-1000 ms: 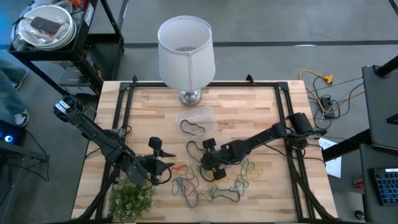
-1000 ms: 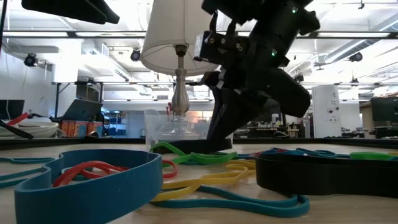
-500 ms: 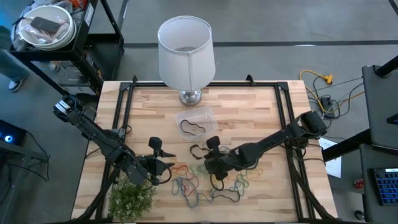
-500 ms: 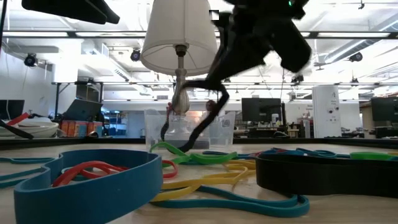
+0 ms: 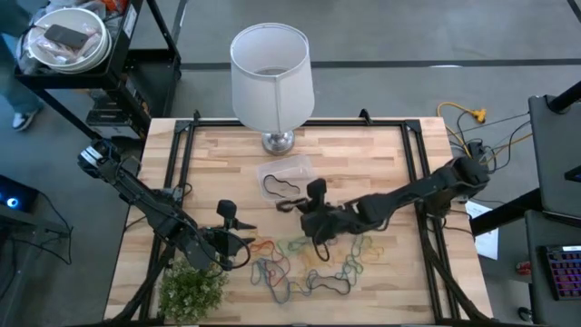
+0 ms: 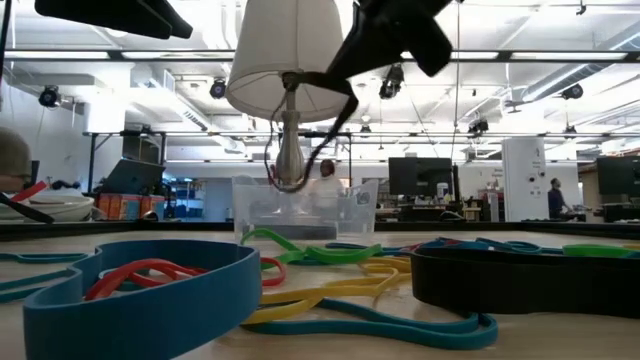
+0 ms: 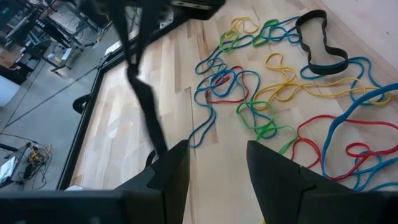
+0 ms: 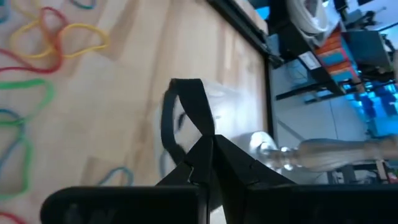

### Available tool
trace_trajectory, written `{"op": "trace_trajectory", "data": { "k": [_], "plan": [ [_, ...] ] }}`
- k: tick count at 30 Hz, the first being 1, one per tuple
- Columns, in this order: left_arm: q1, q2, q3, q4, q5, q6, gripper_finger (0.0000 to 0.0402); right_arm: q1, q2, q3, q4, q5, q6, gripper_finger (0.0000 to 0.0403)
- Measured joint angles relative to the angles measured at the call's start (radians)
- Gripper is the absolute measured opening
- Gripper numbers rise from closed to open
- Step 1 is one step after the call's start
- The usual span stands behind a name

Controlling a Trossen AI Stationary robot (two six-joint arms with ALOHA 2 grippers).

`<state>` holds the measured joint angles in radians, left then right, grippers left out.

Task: Pick and place rubber bands into bin
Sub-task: Put the black rubber band into the transparent container

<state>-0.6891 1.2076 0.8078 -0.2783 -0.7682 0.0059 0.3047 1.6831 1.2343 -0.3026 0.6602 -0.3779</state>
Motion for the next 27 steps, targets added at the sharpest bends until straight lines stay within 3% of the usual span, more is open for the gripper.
{"op": "trace_trajectory", "data": {
  "k": [5, 10, 14, 22, 27],
  "plan": [
    [0.0, 0.0, -0.001, 0.0, 0.0, 0.0, 0.0144, -0.078, -0.014, 0.0, 0.002, -0.018, -0.012, 0.0008],
    [0.0, 0.0, -0.002, 0.0, 0.0, 0.0, 0.0144, -0.175, 0.001, -0.001, 0.015, -0.169, -0.015, 0.0008],
    [0.0, 0.0, -0.003, 0.0, 0.0, 0.0, 0.0144, -0.251, 0.032, -0.002, 0.029, -0.218, -0.015, 0.0008],
    [0.0, 0.0, -0.009, 0.0, 0.0, 0.0, 0.0144, -0.412, 0.052, -0.005, 0.029, -0.551, 0.114, 0.0014],
    [0.0, 0.0, -0.009, 0.0, 0.0, 0.0, 0.0144, -0.443, 0.052, -0.005, 0.023, -0.633, 0.136, 0.0057]
  ]
}}
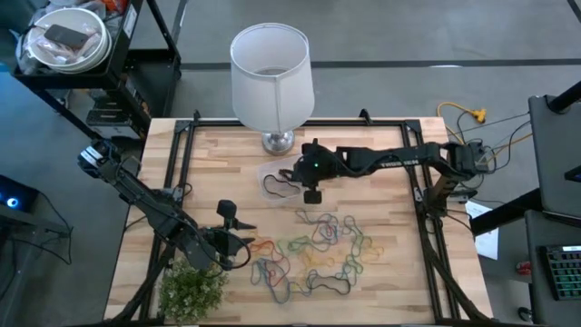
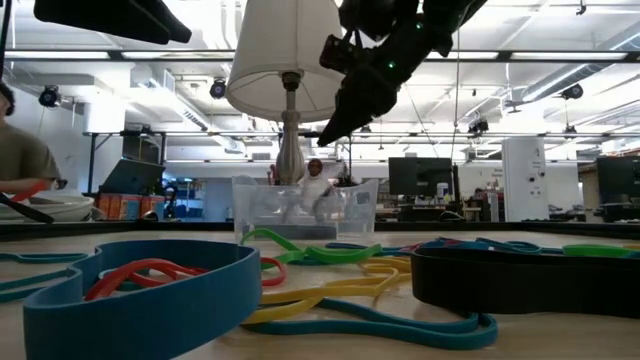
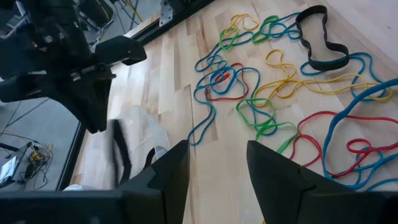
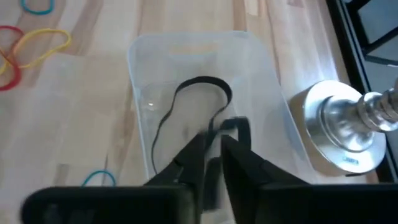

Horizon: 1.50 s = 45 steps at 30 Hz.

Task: Pick and place rubber bands into bin
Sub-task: Put the black rubber band into the transparent container, then put the blue rubber band into the transparent container

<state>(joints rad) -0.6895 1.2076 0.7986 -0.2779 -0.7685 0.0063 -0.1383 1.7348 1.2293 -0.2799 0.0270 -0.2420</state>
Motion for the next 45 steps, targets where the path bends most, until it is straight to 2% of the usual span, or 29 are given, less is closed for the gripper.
{"op": "trace_trajectory", "data": {
  "k": [5, 9, 16, 22, 29, 34, 39, 45],
  "plan": [
    [0.0, 0.0, -0.001, 0.0, 0.0, 0.0, 0.0144, 0.001, 0.0, 0.0, -0.001, -0.002, -0.001, 0.0112],
    [0.0, 0.0, -0.003, 0.001, 0.0, -0.001, 0.0144, 0.033, -0.019, 0.0, -0.068, -0.006, -0.02, 0.0138],
    [0.0, 0.0, -0.006, 0.001, 0.0, -0.001, 0.0144, 0.192, -0.052, -0.002, -0.277, -0.013, 0.059, 0.0145],
    [0.0, 0.0, -0.006, 0.008, 0.0, -0.001, 0.0144, 0.396, -0.05, -0.009, -0.305, -0.013, 0.174, 0.0136],
    [0.0, 0.0, -0.013, 0.009, 0.006, -0.001, 0.0144, 0.588, -0.049, -0.051, -0.174, 0.002, 0.273, 0.0122],
    [0.0, 0.01, -0.031, 0.043, 0.118, -0.005, 0.0144, 0.673, -0.049, -0.109, -0.071, 0.026, 0.346, 0.0112],
    [0.0, 0.074, -0.077, 0.189, 0.264, 0.031, 0.0144, 0.729, -0.049, -0.163, -0.012, 0.109, 0.39, 0.0104],
    [0.003, 0.207, -0.062, 0.262, 0.281, 0.046, 0.0144, 0.746, -0.049, -0.198, 0.074, 0.134, 0.418, 0.0095]
  ]
}}
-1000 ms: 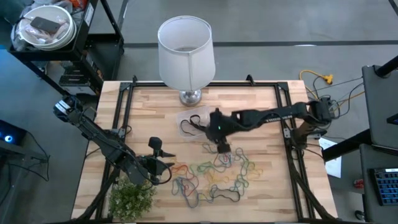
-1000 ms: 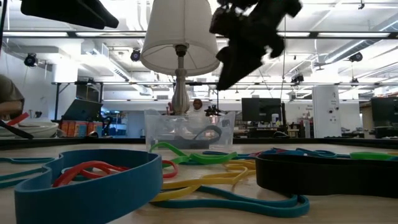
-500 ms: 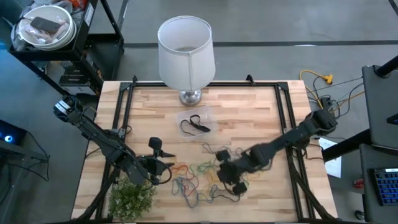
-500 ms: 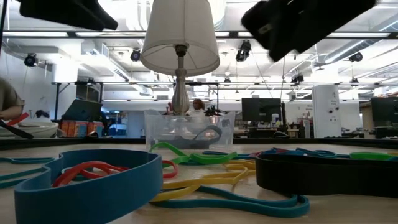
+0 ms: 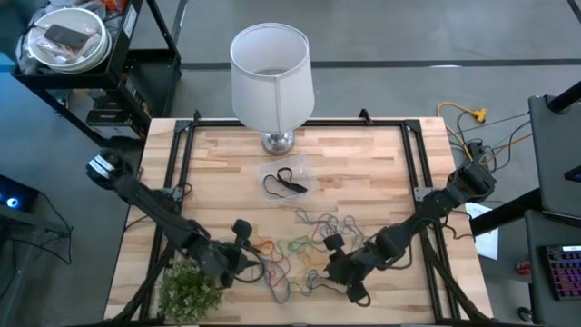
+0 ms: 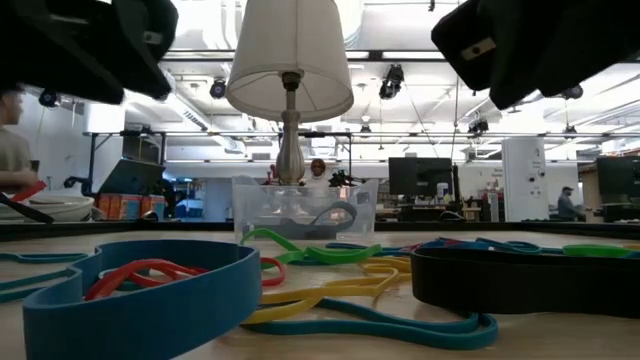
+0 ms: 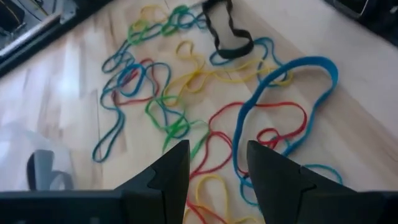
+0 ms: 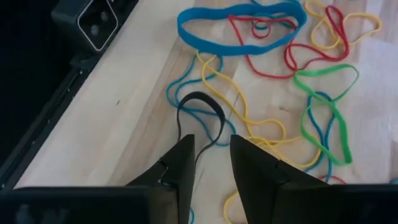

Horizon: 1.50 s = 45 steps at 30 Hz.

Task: Pick and place rubber bands into bin
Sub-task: Put the blue rubber band into the transparent container

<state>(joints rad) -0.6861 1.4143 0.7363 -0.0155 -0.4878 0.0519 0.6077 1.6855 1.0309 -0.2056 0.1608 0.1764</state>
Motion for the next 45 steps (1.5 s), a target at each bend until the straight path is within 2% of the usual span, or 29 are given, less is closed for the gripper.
{"op": "trace_trajectory", "data": {
  "k": [6, 10, 13, 20, 28, 36, 45],
  "plan": [
    [0.026, 0.129, 0.045, 0.066, 0.005, 0.066, 0.0144, 0.002, 0.0, -0.009, 0.014, -0.001, -0.015, 0.0086],
    [0.067, 0.155, 0.083, 0.067, 0.022, 0.107, 0.0144, 0.003, 0.0, -0.009, 0.013, 0.0, -0.018, 0.008],
    [0.104, 0.156, 0.101, 0.057, 0.079, 0.153, 0.0144, 0.004, -0.001, -0.011, 0.011, -0.001, -0.019, 0.0076],
    [0.192, 0.168, 0.159, -0.014, 0.306, 0.194, 0.0144, 0.004, -0.002, -0.016, 0.007, -0.002, -0.019, 0.0072],
    [0.196, 0.279, 0.264, -0.105, 0.398, 0.193, 0.0144, 0.004, -0.003, -0.018, 0.004, -0.003, -0.019, 0.0081],
    [0.212, 0.404, 0.376, -0.237, 0.409, 0.189, 0.0136, 0.004, -0.003, -0.018, 0.003, -0.003, -0.014, 0.0074],
    [0.231, 0.414, 0.374, -0.258, 0.444, 0.143, 0.0092, 0.004, -0.003, -0.021, 0.001, -0.003, -0.011, 0.0068]
  ]
}}
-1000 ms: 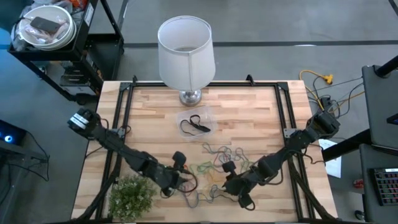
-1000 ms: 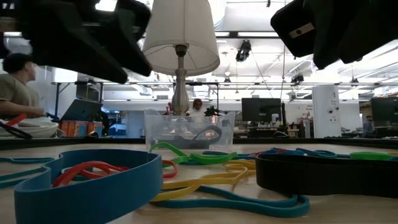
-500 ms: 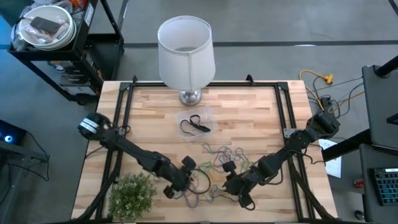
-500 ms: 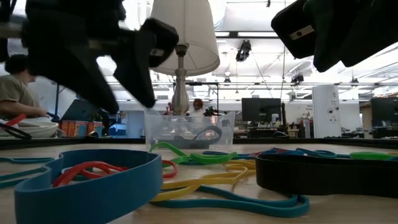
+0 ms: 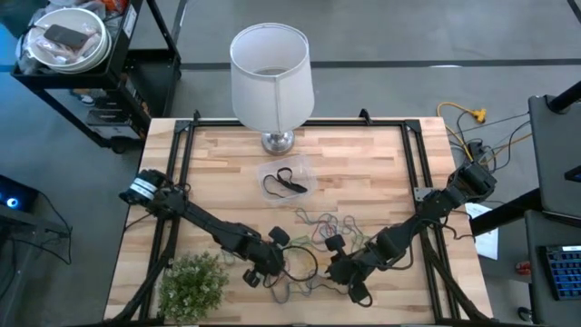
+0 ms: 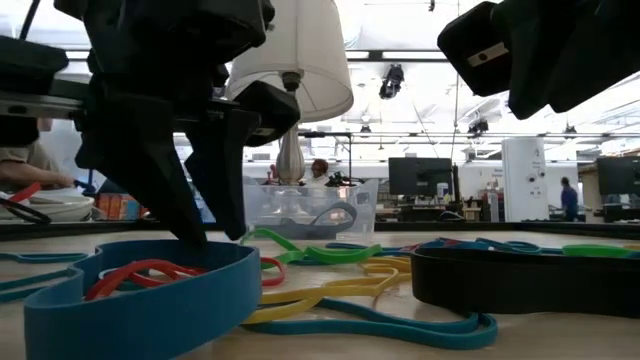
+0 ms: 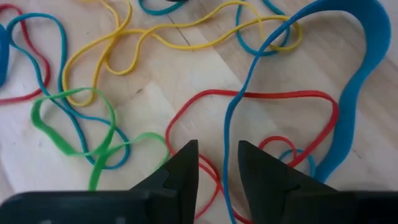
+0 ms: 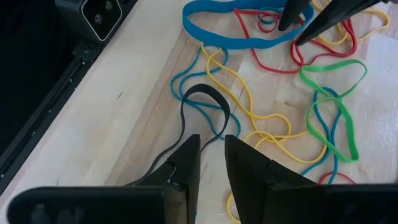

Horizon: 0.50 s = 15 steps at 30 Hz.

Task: Pick and place rubber bands into bin
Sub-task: Put the blue rubber band into the transparent container

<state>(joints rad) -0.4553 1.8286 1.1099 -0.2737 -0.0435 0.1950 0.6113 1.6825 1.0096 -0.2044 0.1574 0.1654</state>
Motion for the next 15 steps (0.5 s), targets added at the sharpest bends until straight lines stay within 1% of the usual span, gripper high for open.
{"op": "trace_trajectory", "data": {
  "k": [6, 15],
  "plan": [
    [0.0, 0.003, -0.004, 0.002, 0.007, -0.028, 0.0074, 0.0, 0.0, 0.0, 0.001, 0.0, 0.0, 0.0068],
    [0.0, 0.004, -0.015, 0.004, 0.007, -0.032, 0.0072, 0.0, 0.0, 0.0, 0.001, 0.0, 0.0, 0.0068]
  ]
}}
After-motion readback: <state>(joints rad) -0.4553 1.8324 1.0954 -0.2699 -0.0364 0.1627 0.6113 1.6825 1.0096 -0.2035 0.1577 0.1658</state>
